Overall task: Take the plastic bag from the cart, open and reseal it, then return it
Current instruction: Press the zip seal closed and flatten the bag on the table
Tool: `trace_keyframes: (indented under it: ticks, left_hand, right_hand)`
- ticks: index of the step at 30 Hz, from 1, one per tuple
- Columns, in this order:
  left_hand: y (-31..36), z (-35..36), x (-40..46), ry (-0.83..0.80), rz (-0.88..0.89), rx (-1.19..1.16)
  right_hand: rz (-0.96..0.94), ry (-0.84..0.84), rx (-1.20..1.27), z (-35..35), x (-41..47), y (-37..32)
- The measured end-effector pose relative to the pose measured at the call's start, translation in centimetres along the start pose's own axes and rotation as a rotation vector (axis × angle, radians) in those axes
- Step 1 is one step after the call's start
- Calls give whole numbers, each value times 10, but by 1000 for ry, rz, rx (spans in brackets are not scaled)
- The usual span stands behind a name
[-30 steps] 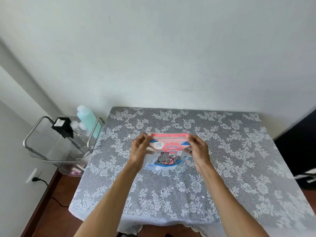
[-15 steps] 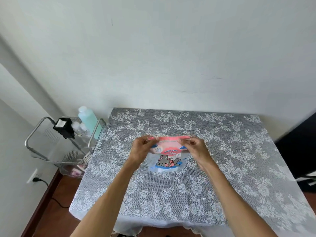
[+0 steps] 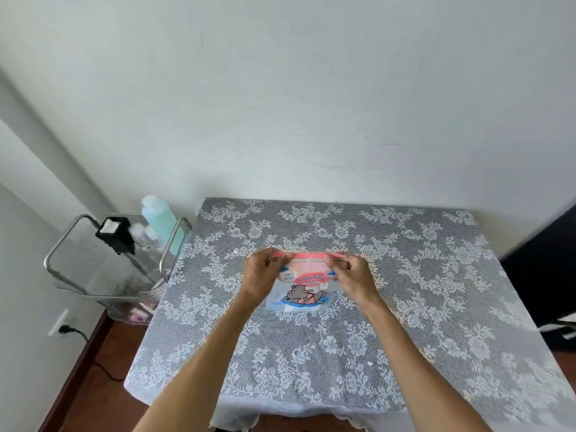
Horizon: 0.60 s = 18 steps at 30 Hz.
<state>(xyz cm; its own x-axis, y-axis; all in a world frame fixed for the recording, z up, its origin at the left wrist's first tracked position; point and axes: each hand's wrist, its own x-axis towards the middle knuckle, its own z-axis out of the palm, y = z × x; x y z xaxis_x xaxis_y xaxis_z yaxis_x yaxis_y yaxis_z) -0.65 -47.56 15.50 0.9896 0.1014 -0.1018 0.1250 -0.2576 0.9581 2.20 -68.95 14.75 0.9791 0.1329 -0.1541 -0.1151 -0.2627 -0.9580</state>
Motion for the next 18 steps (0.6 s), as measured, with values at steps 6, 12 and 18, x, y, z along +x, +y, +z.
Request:
trace_keyframes:
  ticks: [6, 12, 18]
  left_hand:
    - [8, -6, 6, -87, 10, 1]
    - [11, -2, 10, -132, 2, 93]
    - [9, 2, 9, -151, -7, 94]
  right_hand:
    - [10, -53, 9, -10, 2, 0]
    - [36, -104, 49, -9, 3, -2]
    - [48, -141, 56, -8, 2, -4]
